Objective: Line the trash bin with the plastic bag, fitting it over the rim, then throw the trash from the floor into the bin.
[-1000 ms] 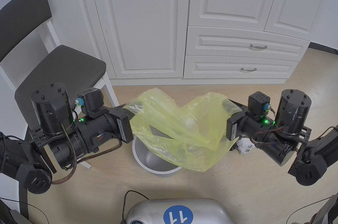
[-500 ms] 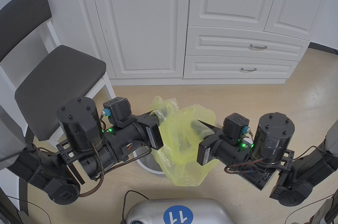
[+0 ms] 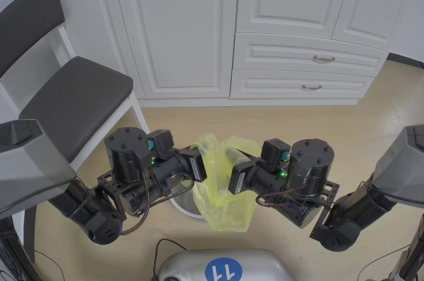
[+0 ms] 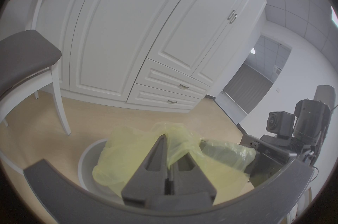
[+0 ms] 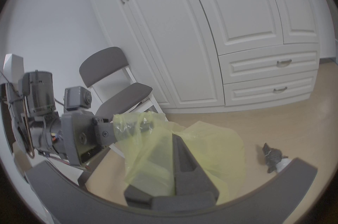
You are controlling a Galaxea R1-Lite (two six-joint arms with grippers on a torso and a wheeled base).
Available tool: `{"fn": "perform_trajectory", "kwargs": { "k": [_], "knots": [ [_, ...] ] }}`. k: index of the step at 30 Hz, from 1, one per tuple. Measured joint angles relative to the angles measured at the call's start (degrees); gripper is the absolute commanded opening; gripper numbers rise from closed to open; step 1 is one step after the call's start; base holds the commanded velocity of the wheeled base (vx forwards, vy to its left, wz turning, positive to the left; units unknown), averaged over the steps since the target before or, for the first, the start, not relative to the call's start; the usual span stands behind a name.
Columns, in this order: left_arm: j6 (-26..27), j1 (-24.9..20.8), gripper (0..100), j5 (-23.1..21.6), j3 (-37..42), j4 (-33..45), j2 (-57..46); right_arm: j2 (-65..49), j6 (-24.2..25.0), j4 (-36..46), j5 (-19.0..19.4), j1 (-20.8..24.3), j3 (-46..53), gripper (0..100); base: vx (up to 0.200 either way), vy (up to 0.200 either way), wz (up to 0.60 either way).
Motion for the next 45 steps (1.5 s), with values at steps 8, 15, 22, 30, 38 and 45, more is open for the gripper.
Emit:
{"fn": "perform_trajectory", "kwargs": {
  "k": [8, 15, 22, 30, 38, 45],
  "knots": [
    [-0.15, 1.43, 0, 0.06, -1.19, 0.00, 2.62, 6.18, 6.79, -4.08, 2.24, 0.04, -4.19, 0, 0.000, 0.000, 0.00],
    [-0.15, 2.28, 0, 0.13, -1.44, -0.01, 3.12, 11.17, 9.17, -8.48, 3.23, 0.65, -6.70, 0, 0.000, 0.000, 0.00],
    [-0.04, 3.08, 0, 0.15, -0.87, 0.38, 1.22, 13.25, 11.74, -8.66, 3.44, 1.16, -7.95, 0, 0.000, 0.000, 0.00],
    [0.11, 3.13, 0, 0.13, -0.06, 0.82, -0.41, 14.06, 12.70, -8.81, 3.58, 1.90, -8.33, 0, 0.000, 0.000, 0.00],
    [-0.04, 3.13, 0, -0.22, -0.65, 0.32, 1.41, 15.80, 14.13, -9.14, 3.74, 1.13, -9.65, 0, 0.000, 0.000, 0.00],
    [-2.41, 2.26, 0, -0.11, -4.34, -3.29, 7.73, 17.34, 14.15, -9.12, 5.66, -3.61, -10.92, 0, 0.000, 0.000, 0.00]
  ]
}}
